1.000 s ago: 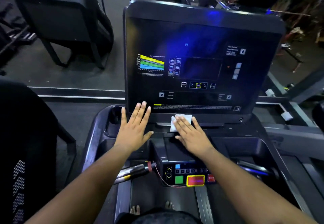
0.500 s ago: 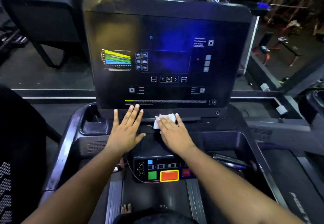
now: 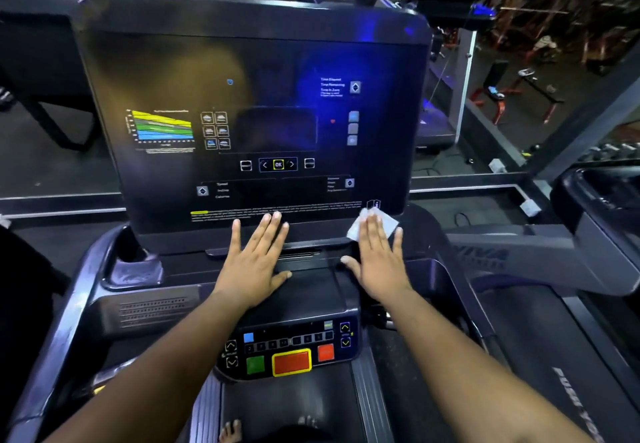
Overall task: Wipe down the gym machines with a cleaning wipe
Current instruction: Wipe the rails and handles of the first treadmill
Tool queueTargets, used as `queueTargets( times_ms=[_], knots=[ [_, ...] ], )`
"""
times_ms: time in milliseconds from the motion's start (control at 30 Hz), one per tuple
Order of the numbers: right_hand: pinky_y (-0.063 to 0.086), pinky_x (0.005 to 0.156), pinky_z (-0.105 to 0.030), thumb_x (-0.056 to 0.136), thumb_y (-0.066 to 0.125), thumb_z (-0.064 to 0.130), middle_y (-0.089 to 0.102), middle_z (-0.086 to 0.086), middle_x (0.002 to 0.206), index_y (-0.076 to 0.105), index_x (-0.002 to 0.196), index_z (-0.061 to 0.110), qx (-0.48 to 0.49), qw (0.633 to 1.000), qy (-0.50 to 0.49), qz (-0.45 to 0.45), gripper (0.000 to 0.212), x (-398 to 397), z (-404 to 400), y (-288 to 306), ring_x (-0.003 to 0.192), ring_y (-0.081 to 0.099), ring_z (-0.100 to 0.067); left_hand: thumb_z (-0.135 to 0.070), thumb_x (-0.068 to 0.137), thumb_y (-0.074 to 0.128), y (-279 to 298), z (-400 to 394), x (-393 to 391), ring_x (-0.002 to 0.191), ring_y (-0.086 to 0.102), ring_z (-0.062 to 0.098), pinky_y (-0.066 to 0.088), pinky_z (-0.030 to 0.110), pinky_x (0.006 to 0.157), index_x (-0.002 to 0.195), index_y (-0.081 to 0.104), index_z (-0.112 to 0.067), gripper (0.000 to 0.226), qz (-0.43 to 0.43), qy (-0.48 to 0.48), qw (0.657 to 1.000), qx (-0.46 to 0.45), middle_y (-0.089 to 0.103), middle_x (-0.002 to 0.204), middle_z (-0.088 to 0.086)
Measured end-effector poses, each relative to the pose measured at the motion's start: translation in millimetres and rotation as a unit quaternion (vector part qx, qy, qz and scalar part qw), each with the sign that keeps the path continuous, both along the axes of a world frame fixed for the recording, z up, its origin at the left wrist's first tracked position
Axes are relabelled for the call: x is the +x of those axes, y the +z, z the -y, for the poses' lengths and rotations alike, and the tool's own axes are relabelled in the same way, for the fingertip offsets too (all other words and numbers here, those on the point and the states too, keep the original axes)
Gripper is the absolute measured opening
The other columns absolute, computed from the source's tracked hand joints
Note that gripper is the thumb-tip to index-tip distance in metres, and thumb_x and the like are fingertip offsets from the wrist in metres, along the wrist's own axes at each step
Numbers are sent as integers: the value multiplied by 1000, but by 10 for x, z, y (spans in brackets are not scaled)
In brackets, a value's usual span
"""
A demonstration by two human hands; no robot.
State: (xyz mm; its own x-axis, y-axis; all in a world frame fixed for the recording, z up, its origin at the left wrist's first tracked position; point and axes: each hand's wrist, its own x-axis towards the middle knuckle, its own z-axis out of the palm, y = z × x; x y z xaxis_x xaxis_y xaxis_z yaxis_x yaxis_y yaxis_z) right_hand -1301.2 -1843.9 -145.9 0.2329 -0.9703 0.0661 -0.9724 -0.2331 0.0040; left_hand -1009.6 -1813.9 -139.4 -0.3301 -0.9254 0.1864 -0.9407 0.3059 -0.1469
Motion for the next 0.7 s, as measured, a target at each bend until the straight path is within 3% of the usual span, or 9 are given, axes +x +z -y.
queueTargets(
  times_ms=[100,167,233,333,467,567,700],
  knots=[
    [-1,121,-66,96,27,69,-3,-8,170,-3,161,11,-7,999,43,-28,92,-67,32,-71,154,-12,-20,-69,93,46,-13,15,-28,158,-5,22,-5,68,120,162,6,-16,96,-2,5,1000,0,-3,171,8],
    [-7,120,-66,96,30,70,0,-9,170,2,161,8,-26,999,-13,-14,93,-185,63,-78,156,-5,-21,-68,94,45,-7,0,6,158,-6,21,-7,67,120,162,4,-16,95,1,0,1000,4,-4,171,7],
    [-14,119,-61,98,31,68,-9,-9,169,-3,160,6,-25,998,-57,24,94,-158,93,-77,156,-11,-23,-66,95,44,3,1,44,157,-6,20,-7,67,120,162,3,-17,92,2,-5,1000,6,-6,171,5],
    [-8,121,-62,99,34,62,-4,-11,169,3,161,5,-29,998,23,51,90,187,45,-63,155,-13,-20,-63,96,46,16,7,52,157,-4,20,-6,68,120,162,4,-17,91,4,-7,1000,8,-5,171,5],
    [7,123,-62,101,50,46,3,-5,168,18,160,10,-46,983,176,13,77,657,-105,-112,156,4,-18,-62,96,48,26,-28,102,158,1,20,-2,69,120,162,10,-15,90,6,-4,1000,10,-1,171,5],
    [7,124,-57,98,57,36,18,-5,168,25,159,11,-68,979,192,1,74,849,-152,-80,155,15,-19,-61,95,51,23,-75,175,158,1,20,-2,69,120,163,12,-15,90,14,-3,1000,18,-1,171,5],
    [27,122,-51,89,67,21,41,-5,159,43,152,11,-113,972,205,16,68,605,-161,-62,148,37,-19,-60,95,52,35,-137,200,158,0,19,-2,70,119,163,12,-16,91,14,6,999,40,-3,171,5]
  ],
)
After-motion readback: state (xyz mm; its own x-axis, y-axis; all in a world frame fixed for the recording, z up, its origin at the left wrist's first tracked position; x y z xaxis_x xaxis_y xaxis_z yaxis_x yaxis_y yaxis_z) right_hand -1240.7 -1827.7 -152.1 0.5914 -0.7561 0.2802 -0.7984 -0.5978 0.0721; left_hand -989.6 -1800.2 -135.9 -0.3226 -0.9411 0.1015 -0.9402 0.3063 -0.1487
